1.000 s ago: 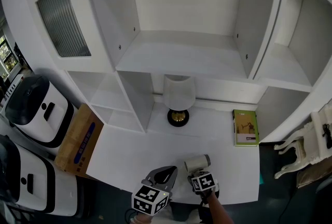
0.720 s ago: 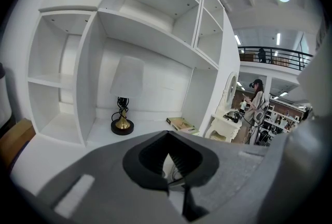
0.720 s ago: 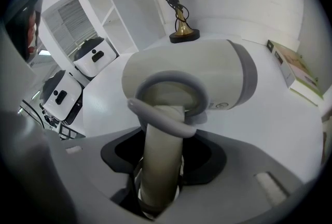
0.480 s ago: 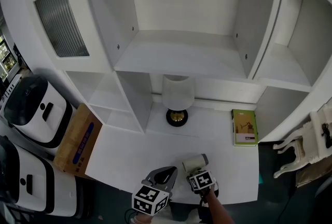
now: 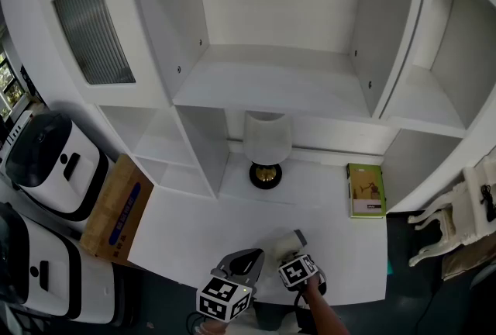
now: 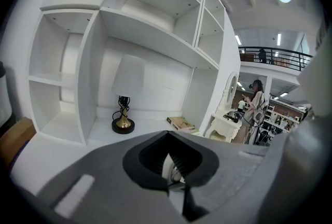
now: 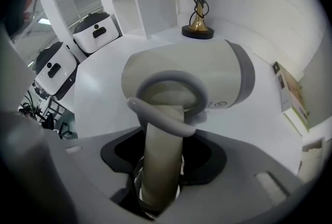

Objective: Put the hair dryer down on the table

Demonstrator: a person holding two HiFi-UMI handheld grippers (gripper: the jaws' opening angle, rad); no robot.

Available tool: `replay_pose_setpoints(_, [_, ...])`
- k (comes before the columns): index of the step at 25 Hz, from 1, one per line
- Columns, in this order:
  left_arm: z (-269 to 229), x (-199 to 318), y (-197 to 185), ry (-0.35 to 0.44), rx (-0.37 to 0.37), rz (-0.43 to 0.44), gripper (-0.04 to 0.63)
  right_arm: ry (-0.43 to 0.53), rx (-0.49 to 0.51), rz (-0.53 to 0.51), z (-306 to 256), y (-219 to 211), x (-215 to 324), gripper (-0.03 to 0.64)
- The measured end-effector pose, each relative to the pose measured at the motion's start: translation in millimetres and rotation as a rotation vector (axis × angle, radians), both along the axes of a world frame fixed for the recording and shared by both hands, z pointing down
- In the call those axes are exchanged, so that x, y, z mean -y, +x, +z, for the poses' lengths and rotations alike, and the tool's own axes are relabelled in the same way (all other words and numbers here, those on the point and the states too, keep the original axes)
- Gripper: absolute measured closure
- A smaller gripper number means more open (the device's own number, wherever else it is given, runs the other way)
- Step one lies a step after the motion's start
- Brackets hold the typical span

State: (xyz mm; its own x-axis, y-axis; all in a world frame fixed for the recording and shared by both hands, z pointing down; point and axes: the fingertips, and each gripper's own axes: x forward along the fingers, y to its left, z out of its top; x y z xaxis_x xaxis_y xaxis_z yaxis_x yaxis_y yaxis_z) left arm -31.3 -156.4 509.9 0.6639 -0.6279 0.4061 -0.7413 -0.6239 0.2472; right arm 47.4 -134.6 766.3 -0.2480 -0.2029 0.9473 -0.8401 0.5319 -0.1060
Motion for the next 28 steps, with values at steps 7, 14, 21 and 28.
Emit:
replay_pose_setpoints(7, [0.3,-2.3,-1.4,-0.001,-0.001,-0.001,0.595,0.015,-0.005,-0.004,0.2,-4.2,2.7,0.377])
replay_pose_setpoints(14, [1.7,-3.9,-2.4,-0.002,0.002,0.000,0.595,0.037,-0.019,0.004,0.0,-2.7,3.5,0.364])
replay_pose_setpoints(21, [2.6,-5.7,-0.8,-0.003,0.001,0.006,0.595,0.047,-0.026,-0.003,-0.1,-2.5,3.5,0.356])
replay_pose_setpoints(28, [3.4,-6.9,-2.4,-0.005,0.003,0.006,0.595,0.052,-0.036,-0.010,-0.3,-2.0,4.1,0.350])
